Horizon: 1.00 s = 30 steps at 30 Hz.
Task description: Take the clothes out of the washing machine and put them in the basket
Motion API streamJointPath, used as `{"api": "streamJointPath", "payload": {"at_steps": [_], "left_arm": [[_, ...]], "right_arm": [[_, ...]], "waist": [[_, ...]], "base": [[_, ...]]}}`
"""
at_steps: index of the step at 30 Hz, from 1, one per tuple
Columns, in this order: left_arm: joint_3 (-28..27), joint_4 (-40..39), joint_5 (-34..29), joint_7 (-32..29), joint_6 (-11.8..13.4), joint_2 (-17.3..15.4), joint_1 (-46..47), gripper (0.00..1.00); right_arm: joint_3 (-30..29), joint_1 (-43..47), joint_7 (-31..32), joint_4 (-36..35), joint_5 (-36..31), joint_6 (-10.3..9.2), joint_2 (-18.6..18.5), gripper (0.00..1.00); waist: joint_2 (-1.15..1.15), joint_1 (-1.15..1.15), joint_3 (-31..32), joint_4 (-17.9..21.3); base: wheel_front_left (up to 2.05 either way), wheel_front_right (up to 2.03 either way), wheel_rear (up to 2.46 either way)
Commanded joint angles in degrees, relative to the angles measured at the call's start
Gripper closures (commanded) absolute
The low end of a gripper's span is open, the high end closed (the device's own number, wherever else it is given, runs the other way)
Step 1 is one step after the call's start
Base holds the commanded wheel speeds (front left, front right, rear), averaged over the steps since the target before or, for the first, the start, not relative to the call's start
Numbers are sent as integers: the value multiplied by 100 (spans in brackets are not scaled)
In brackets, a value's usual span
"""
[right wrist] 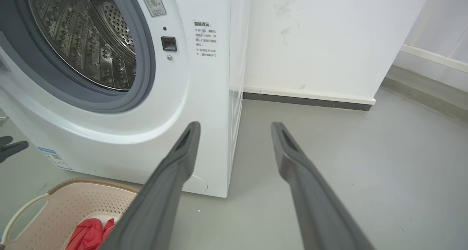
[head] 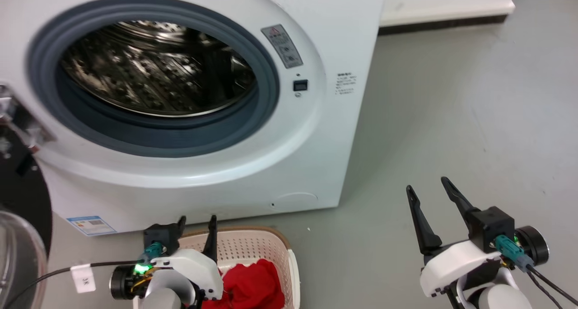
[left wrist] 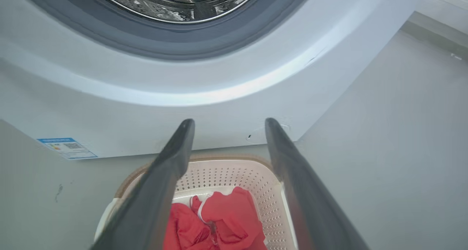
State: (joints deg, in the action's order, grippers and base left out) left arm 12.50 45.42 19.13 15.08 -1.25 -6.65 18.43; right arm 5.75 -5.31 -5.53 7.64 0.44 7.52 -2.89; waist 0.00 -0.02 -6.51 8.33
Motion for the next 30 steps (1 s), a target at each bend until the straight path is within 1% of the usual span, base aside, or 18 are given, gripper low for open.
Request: {"api": "streamJointPath", "payload": {"at_steps": [1,5,9,10,15,18,23,30], "left_arm": [[-120,-469,-124,12,63,-36,-219,0],[-372,-1489,-338,12,148,-56,-537,0],[-588,-2381,-486,12,194,0,-836,0],[-588,-2381,-486,12,194,0,-836,0],[-753,-3243,-714,13,214,-73,-1172,0],[-818,-3577,-838,12,224,-158,-1387,0],[-782,-3871,-1044,13,333,-265,-1822,0],[-705,-4106,-1025,-168,421,-246,-2163,0]], "right_arm": [[-77,156,42,-67,-44,-6,4,0],[-229,343,99,-178,-65,-6,3,0],[-360,519,191,-285,-106,-5,4,0],[-360,519,191,-285,-106,-5,4,0],[-511,730,277,-429,-140,-6,5,0],[-592,826,307,-499,-155,-5,6,0],[-644,981,361,-593,-145,-5,5,0],[-608,1056,401,-657,-160,-6,5,0]], "waist": [[0,2,287,-231],[0,2,481,-354],[0,2,663,-460],[0,2,663,-460],[0,2,796,-554],[0,2,875,-590],[0,2,954,-627],[0,2,1003,-721]], "base": [[0,0,0],[0,0,0],[0,0,0],[0,0,0],[0,0,0],[0,0,0],[0,0,0],[0,0,0]]}}
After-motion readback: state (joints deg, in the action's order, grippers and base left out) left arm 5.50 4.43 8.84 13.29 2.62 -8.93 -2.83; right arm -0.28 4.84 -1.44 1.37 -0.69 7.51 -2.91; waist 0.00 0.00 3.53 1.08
